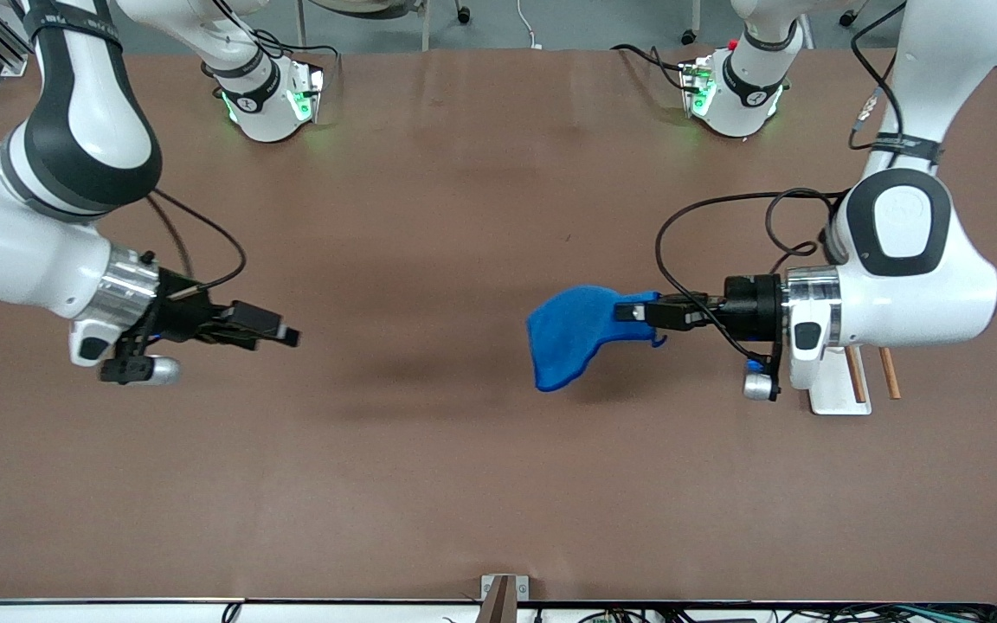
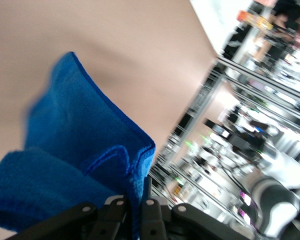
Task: Right arm passes towel to left arm to hang
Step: 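Open the right gripper and withdraw while the left gripper holds the towel, then carry the towel with the left gripper over the wooden dowels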
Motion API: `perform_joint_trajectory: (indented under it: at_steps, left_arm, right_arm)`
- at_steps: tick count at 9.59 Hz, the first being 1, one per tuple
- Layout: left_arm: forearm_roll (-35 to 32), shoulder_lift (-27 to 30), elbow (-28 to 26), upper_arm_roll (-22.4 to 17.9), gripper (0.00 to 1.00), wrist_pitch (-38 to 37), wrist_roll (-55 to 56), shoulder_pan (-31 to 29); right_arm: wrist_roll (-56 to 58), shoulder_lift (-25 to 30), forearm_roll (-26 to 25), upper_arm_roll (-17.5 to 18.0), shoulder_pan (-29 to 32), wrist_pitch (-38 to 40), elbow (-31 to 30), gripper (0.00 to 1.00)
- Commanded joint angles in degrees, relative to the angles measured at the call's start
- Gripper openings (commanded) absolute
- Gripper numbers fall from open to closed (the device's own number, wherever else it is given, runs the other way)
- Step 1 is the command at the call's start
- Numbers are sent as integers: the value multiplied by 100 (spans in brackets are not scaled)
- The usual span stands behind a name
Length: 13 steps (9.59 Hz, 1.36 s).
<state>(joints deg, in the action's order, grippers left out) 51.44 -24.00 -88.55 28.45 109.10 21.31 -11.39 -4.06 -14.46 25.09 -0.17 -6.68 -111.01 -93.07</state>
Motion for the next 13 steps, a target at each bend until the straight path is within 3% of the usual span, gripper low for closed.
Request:
perform_joint_trajectory:
  at_steps: [1, 3, 5, 6, 9, 13]
  left_arm:
    - [-1253, -16, -5, -24, 2, 77, 601, -99]
    - [-2249, -69, 22, -24, 0, -115, 646, -336]
    - [-3249, -61, -5, -85, 0, -581, 681, -704]
    - [-3428, -43, -22, -111, 0, -791, 891, -880]
    - [-4736, 1, 12, -156, 0, -1397, 1771, -1346]
    - [-5406, 1, 83, -164, 0, -2146, 1975, -1707]
  right_arm:
    - [-77, 382, -1115, 96, 446, 211, -229, 100]
    - [19, 479, -1725, 96, 903, 246, -229, 100]
    - [89, 698, -1963, 96, 1177, 491, -238, 100]
    - [107, 856, -2121, 105, 1239, 710, -238, 100]
    - [203, 1435, -2158, 149, 1213, 1544, -238, 100]
    - [423, 2086, -2158, 167, 801, 2092, -526, 100]
